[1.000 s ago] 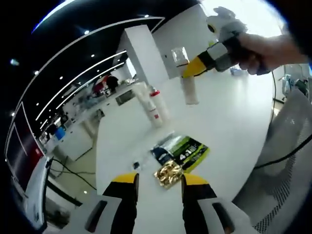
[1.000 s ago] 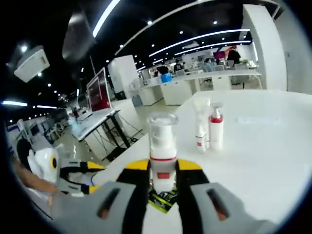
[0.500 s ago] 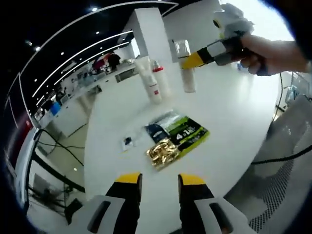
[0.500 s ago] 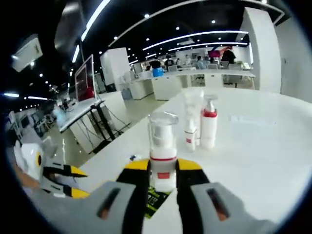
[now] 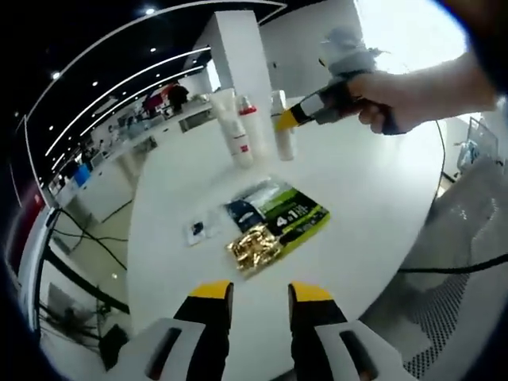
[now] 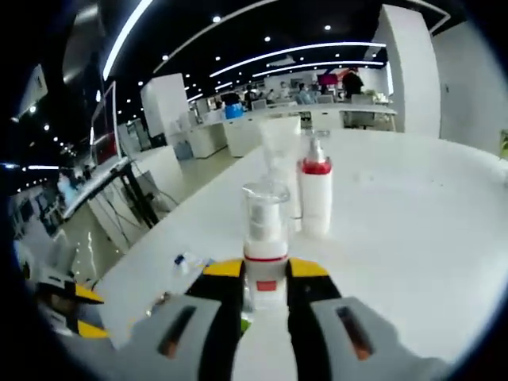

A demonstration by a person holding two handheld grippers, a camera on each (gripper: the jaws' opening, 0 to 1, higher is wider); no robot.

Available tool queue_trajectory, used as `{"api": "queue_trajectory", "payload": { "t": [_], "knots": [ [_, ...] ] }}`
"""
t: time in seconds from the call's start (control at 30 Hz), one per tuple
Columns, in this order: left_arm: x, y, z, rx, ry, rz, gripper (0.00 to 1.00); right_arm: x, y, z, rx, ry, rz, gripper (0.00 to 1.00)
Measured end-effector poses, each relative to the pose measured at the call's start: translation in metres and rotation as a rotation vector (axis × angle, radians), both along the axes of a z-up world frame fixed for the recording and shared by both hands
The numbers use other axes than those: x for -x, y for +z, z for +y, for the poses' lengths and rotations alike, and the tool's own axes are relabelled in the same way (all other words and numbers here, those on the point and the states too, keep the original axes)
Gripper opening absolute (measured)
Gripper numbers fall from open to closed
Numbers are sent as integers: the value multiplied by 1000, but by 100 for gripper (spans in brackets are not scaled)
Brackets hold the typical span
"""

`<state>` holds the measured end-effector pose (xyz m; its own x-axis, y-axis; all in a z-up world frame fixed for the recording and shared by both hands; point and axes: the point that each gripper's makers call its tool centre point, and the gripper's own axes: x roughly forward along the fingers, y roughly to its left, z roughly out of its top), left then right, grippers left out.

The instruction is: Arrange the skincare products in the storage area until every visible bottle or jar stands upright without overlapping.

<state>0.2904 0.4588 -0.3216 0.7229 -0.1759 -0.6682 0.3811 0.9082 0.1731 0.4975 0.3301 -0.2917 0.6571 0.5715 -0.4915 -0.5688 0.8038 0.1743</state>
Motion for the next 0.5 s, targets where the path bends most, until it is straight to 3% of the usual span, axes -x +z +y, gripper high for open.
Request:
{"api": "queue_trajectory", "payload": {
  "t": [0.1,0.33,0.5],
  "knots": [
    [0,1,-2,0,-16,-7,28,-13,-8,-2,13,-21,6,20],
    [-1,1,-3,9,-13,-9,28,-37,-8,0,62,-51,-45,20],
    [-2,3,-1,6,-7,-18,28,-49,-18,-2,74,-69,-36,20]
  ]
}}
